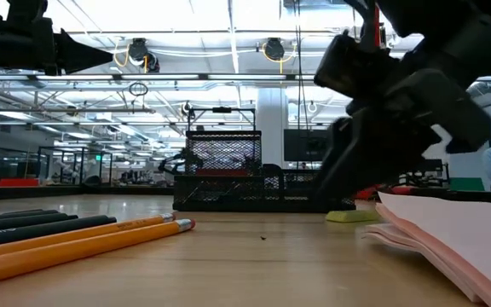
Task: Pick and place office supplies into organizer
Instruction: Put the yellow eraser into the black desk organizer
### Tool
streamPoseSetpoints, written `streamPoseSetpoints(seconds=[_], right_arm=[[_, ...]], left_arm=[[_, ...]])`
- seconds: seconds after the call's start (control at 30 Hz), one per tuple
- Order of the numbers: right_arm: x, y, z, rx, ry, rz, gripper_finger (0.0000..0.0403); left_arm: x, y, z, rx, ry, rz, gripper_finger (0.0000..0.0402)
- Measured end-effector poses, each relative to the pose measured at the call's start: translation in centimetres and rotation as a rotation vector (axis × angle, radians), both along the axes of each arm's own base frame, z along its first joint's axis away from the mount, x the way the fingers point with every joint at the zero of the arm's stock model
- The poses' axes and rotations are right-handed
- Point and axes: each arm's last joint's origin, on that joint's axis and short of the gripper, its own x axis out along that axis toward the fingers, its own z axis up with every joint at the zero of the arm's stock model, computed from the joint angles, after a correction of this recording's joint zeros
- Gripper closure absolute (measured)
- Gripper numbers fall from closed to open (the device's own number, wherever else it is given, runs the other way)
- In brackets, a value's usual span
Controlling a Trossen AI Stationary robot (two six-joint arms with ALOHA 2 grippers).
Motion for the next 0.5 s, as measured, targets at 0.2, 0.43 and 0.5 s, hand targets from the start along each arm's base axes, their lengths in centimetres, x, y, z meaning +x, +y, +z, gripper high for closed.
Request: streamPoseSetpoints(seconds=[0.2,0.43,0.5], right_arm=[[0.1,-0.1,0.6,-0.093,-0.029,0.045,0.0207],[-1.7,0.4,0.7,-0.122,0.126,0.163,0.0207],[-2.1,0.4,0.7,-0.124,0.159,0.155,0.0209]], left_arm=[[0.0,0.0,0.0,0.0,0.0,0.0,0.0355],[0.0,0.0,-0.1,0.003,0.012,0.0,0.0355],[0.0,0.0,-0.2,0.004,0.018,0.001,0.0355]])
